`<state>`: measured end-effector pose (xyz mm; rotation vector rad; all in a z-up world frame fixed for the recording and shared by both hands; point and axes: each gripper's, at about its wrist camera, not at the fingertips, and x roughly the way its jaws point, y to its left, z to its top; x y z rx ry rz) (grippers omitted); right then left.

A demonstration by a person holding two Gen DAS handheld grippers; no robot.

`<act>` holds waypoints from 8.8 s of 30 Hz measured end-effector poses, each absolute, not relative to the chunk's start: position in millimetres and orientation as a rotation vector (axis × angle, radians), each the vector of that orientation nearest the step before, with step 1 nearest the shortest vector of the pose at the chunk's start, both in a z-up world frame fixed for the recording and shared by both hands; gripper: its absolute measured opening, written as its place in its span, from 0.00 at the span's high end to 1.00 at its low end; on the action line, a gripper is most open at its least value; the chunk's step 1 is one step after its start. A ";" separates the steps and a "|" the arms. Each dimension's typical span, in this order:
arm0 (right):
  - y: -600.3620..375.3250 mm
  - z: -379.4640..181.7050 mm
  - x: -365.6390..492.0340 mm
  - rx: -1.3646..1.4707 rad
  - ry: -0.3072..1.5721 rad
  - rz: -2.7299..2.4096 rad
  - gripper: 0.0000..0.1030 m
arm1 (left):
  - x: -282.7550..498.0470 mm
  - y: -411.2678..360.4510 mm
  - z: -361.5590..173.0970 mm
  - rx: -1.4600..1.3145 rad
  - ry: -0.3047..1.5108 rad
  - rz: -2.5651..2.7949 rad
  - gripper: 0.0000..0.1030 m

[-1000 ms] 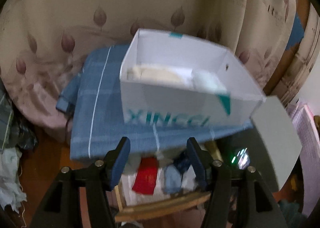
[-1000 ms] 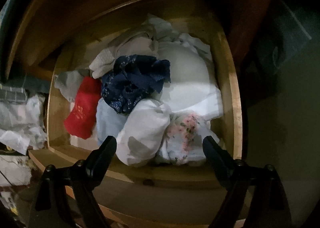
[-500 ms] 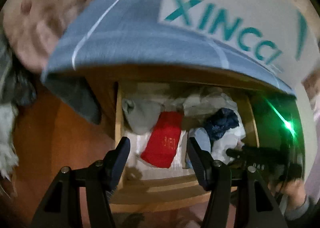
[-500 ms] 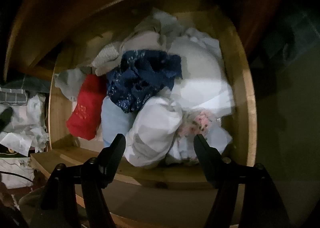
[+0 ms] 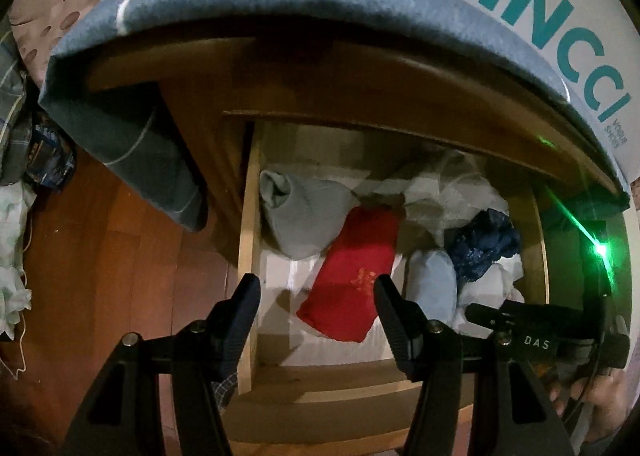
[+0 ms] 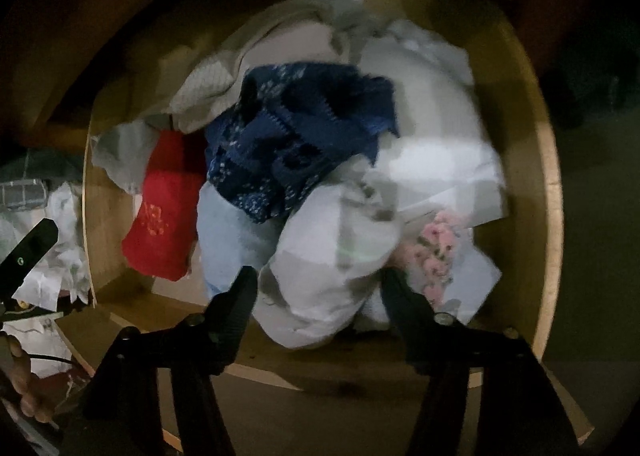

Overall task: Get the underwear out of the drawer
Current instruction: 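Return the left tool to the drawer while the right tool grasps a white rolled sock, then grasp the red sock with the left tool and lift it from the drawer, then carry the red sock with the left tool into the white box and release, then carry the white rolled sock with the right tool to the box while the left tool returns to the drawer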

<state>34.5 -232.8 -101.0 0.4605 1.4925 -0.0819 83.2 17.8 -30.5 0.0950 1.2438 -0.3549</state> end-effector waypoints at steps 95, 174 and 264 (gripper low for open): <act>-227.9 -62.6 14.1 0.403 1.385 -0.033 0.59 | 102.3 -69.1 -136.4 0.260 1.621 -0.335 0.60; -242.1 -72.1 13.1 0.423 1.391 -0.090 0.59 | 189.5 -100.7 192.7 0.224 0.944 -0.476 0.61; -227.8 -0.7 -14.0 0.218 1.203 -0.072 0.60 | 55.5 53.0 0.0 -0.072 1.067 -0.166 0.42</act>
